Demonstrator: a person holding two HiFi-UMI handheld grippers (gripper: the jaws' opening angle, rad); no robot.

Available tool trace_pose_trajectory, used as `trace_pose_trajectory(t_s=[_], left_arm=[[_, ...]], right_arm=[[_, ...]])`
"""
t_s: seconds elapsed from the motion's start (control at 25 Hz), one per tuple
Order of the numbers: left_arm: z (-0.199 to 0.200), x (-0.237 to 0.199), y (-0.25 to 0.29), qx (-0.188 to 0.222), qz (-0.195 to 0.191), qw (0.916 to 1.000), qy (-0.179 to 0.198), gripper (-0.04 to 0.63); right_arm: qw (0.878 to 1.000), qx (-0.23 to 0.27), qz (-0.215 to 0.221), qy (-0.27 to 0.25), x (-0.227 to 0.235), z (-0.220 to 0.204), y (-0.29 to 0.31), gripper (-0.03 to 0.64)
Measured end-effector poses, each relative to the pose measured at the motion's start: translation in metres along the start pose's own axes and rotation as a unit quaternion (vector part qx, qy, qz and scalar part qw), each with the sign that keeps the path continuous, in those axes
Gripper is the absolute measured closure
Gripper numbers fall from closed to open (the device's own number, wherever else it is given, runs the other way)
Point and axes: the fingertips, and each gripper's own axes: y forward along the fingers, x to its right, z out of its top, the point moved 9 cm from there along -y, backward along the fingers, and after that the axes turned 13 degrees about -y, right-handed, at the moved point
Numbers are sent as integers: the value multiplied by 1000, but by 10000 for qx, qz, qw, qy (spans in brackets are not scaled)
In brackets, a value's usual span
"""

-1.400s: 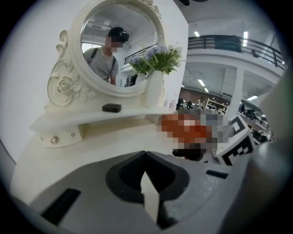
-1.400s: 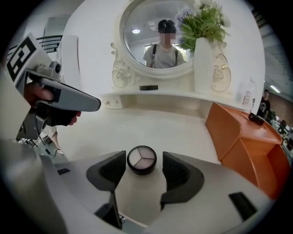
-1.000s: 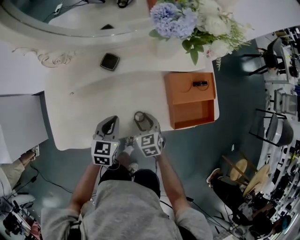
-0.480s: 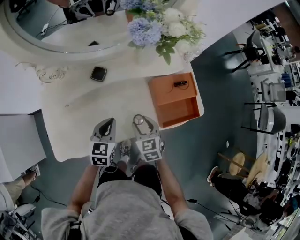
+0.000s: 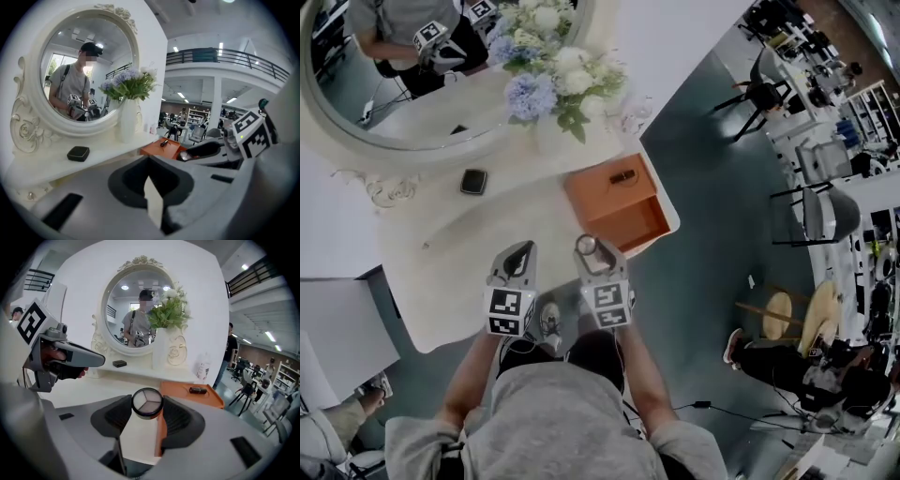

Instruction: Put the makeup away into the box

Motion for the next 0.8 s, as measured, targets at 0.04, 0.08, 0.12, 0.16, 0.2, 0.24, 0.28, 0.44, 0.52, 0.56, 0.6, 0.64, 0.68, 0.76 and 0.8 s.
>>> trace_pose_trajectory(t_s=[0.04,0.08,0.12,0.16,0.2,0.24,0.28,0.44,0.52,0.56,0.6,0.64,0.68,0.76,0.8], left_arm=[[3,4,4,19,-54,10000,46,595],[6,8,8,33,-102,9999,84,595],[8,13,11,42,-148,9998,116,595],[10,18,15,46,-193,9997,144,595],[12,23,19,45,-239,9996,172,595],[13,29,23,41,-285,9994,201,595],[15,35,26,40,-333,9992,233,595],[22,55,43,35,-505,9981,343,595],[23,63,51,1,-550,9978,366,595],[24,67,56,-10,-565,9977,380,595],[24,71,62,-17,-581,9975,394,595],[25,74,68,-27,-596,9974,401,595],[25,78,74,-42,-609,9973,401,595],[26,86,85,-86,-624,9972,397,595],[26,89,91,-115,-623,9972,398,594]], right_arm=[[10000,5,-84,25,6,-1,-3,397],[9999,13,-163,47,12,-2,-6,397],[9997,18,-239,67,18,-4,-9,397],[9995,17,-311,84,23,-6,-12,397],[9992,8,-378,99,30,-8,-15,397],[9990,-2,-439,114,36,-10,-18,397],[9987,-11,-497,129,42,-13,-20,397],[9974,-67,-686,228,66,-25,-27,397],[9969,-83,-731,266,76,-31,-28,397],[9968,-97,-747,272,82,-35,-28,397],[9967,-121,-758,274,88,-39,-28,397],[9966,-148,-766,276,94,-43,-26,397],[9965,-177,-772,277,100,-47,-24,397],[9963,-257,-767,285,112,-55,-20,397],[9963,-301,-752,289,118,-58,-18,397]])
